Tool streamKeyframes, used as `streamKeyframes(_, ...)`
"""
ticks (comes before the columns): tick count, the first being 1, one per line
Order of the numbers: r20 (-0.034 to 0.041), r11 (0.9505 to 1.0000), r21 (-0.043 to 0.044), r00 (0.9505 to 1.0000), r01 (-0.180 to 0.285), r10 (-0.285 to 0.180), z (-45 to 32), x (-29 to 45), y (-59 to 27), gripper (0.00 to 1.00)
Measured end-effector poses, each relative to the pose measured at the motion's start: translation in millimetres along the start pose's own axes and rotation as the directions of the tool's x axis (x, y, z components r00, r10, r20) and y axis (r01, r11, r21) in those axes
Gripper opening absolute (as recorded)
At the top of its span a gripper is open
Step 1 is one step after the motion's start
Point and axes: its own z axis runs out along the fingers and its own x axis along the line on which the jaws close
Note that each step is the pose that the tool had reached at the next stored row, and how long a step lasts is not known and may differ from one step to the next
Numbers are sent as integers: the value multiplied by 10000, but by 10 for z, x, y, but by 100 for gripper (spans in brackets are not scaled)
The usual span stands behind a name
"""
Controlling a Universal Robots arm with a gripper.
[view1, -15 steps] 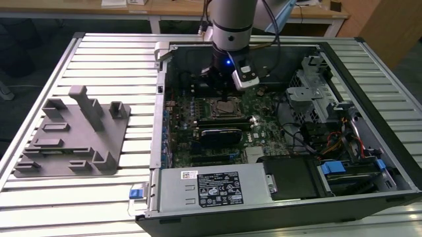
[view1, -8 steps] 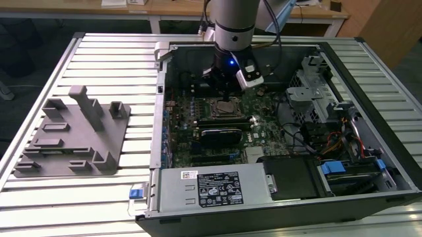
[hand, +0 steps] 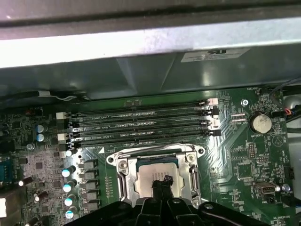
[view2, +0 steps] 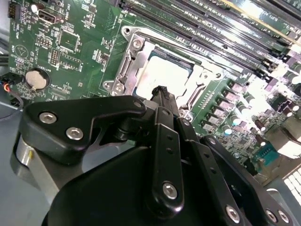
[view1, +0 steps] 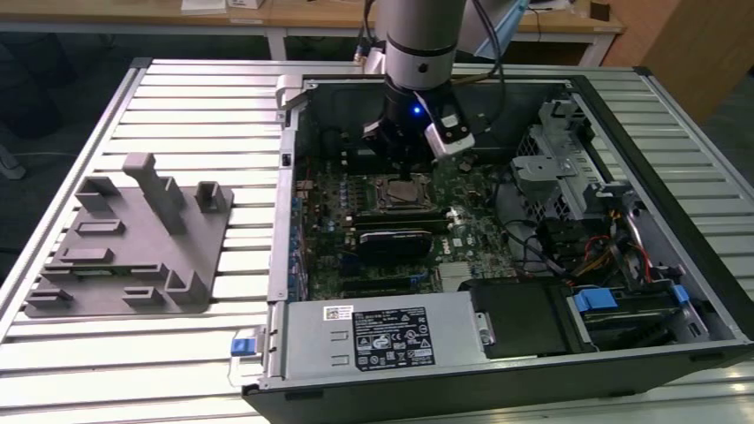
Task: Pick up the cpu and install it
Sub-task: 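Install the first cpu locking lever, then install the second cpu locking lever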
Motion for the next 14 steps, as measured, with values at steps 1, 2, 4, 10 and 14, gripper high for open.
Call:
streamKeyframes(1, 0, 10000, 0, 10000, 0, 0, -14, 0, 1, 11)
streamKeyframes(2, 0, 10000, 0, 10000, 0, 0, -28, -1, 1, 11)
streamKeyframes(4, 1, 10000, -1, 10000, 0, 0, -58, -1, 2, 11)
streamKeyframes(10, 0, 10000, -1, 10000, 0, 0, -139, -3, 6, 11)
streamKeyframes(14, 1, 10000, -1, 10000, 0, 0, -152, -3, 6, 11)
